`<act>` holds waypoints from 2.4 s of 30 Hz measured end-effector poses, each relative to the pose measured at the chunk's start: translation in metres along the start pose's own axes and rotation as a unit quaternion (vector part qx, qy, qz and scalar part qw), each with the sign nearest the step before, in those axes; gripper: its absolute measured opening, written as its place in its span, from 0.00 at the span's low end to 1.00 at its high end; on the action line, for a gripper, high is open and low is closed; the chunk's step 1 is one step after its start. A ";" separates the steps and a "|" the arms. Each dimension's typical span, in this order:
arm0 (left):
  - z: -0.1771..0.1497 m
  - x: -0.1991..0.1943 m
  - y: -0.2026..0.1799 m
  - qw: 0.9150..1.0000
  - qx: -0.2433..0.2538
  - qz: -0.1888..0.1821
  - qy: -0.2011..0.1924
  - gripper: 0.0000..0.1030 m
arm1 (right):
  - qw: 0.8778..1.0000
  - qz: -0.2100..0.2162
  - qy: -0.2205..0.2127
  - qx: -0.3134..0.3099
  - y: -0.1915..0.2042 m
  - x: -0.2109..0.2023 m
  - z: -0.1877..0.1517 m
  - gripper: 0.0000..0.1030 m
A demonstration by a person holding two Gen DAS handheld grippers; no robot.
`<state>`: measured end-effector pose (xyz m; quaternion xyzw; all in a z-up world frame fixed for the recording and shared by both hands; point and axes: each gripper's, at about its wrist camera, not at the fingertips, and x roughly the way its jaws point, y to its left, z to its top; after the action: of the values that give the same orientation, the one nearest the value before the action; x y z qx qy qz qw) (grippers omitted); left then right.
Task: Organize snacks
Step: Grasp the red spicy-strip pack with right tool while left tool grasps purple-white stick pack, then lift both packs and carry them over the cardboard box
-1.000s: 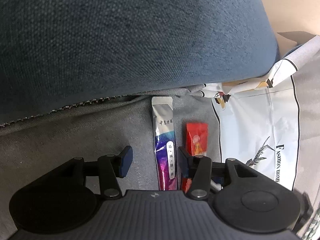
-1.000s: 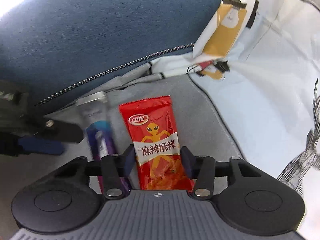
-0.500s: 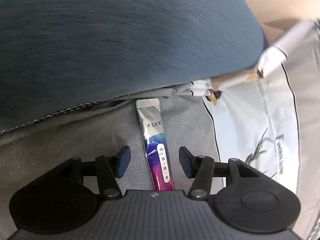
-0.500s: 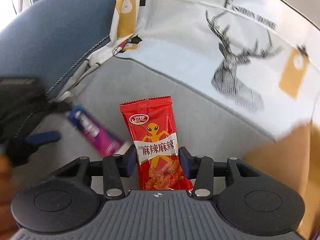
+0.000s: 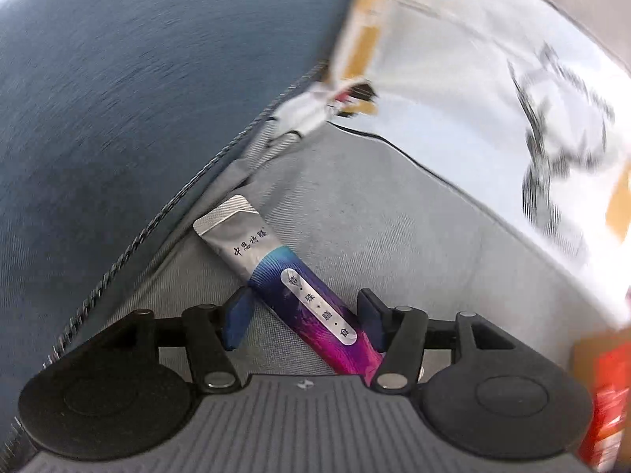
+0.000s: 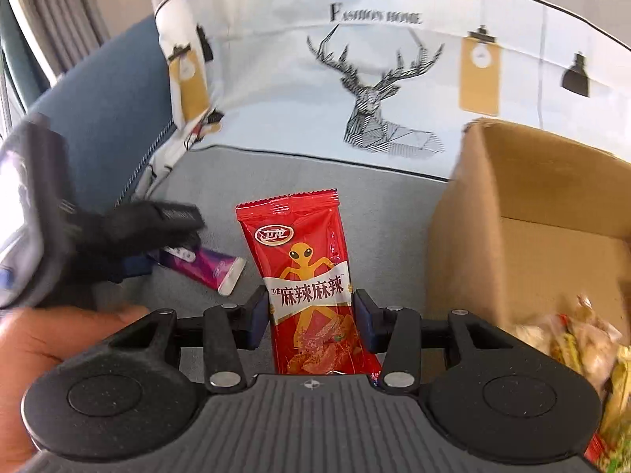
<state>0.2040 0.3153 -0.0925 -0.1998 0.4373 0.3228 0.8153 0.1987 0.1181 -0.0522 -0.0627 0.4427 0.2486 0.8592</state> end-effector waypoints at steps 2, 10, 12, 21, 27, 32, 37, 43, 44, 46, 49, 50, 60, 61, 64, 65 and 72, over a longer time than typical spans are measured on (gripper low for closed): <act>-0.005 -0.002 -0.003 0.999 0.032 0.004 -0.007 0.39 | 1.000 -0.004 -0.011 -0.002 -0.002 -0.011 -0.003 0.46; -0.019 -0.023 0.017 0.996 0.070 -0.049 0.012 0.18 | 0.999 0.003 -0.035 -0.012 -0.006 -0.069 -0.034 0.45; -0.026 -0.032 0.022 0.994 0.082 -0.066 0.022 0.18 | 0.999 0.009 -0.036 -0.013 -0.003 -0.082 -0.045 0.46; -0.080 -0.107 0.054 0.969 0.194 -0.153 0.020 0.17 | 0.996 0.069 -0.021 -0.046 0.020 -0.109 -0.117 0.46; -0.127 -0.126 0.085 0.972 0.145 -0.178 0.038 0.17 | 0.993 0.089 0.000 -0.075 0.039 -0.088 -0.166 0.44; -0.141 -0.129 0.093 0.973 0.143 -0.173 0.055 0.18 | 0.993 0.084 0.011 -0.079 0.043 -0.071 -0.189 0.44; -0.150 -0.117 0.098 0.978 0.141 -0.138 0.067 0.21 | 0.991 0.090 0.007 -0.100 0.044 -0.058 -0.200 0.45; -0.161 -0.117 0.096 0.978 0.159 -0.123 0.054 0.33 | 0.990 0.092 0.011 -0.102 0.040 -0.051 -0.201 0.50; -0.163 -0.117 0.094 0.978 0.164 -0.121 0.054 0.36 | 0.990 0.091 0.013 -0.103 0.040 -0.050 -0.201 0.50; -0.169 -0.115 0.090 0.977 0.174 -0.110 0.056 0.36 | 0.990 0.089 0.012 -0.112 0.041 -0.049 -0.201 0.50; -0.173 -0.114 0.085 0.976 0.188 -0.098 0.049 0.36 | 0.988 0.084 0.009 -0.129 0.045 -0.049 -0.203 0.51; -0.173 -0.114 0.085 0.976 0.189 -0.096 0.048 0.36 | 0.988 0.083 0.008 -0.132 0.046 -0.049 -0.203 0.51; -0.173 -0.122 0.085 0.975 0.194 -0.104 0.026 0.17 | 0.988 0.076 -0.009 -0.138 0.044 -0.055 -0.204 0.45; -0.172 -0.125 0.086 0.976 0.189 -0.109 0.021 0.17 | 0.988 0.076 -0.014 -0.134 0.043 -0.057 -0.203 0.45; -0.168 -0.137 0.088 0.977 0.170 -0.129 -0.002 0.17 | 0.988 0.082 -0.041 -0.123 0.038 -0.071 -0.198 0.45; -0.166 -0.141 0.089 0.977 0.163 -0.137 -0.011 0.17 | 0.988 0.084 -0.052 -0.121 0.037 -0.077 -0.196 0.45; -0.160 -0.175 0.083 0.969 0.129 -0.185 -0.098 0.17 | 0.982 0.090 -0.134 -0.099 0.021 -0.129 -0.180 0.45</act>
<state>-0.0188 0.2155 -0.0344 -0.1375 0.3484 0.1255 0.9187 -0.0050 0.0296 -0.0558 -0.0732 0.3006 0.3736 0.8745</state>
